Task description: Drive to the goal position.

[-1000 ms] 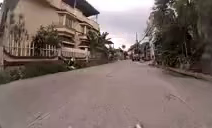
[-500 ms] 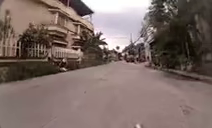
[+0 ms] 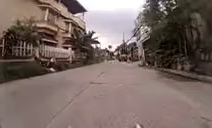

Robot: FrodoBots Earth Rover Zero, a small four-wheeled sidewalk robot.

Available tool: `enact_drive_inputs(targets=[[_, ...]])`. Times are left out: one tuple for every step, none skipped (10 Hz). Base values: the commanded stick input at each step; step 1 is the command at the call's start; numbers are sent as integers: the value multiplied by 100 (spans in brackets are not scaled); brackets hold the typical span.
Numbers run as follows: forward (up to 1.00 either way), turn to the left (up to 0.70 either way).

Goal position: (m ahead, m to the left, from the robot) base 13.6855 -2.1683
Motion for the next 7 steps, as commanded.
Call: enact_drive_inputs(targets=[[100, 3], [100, 3], [100, 3], [100, 3], [100, 3], [100, 3], [100, 3]])
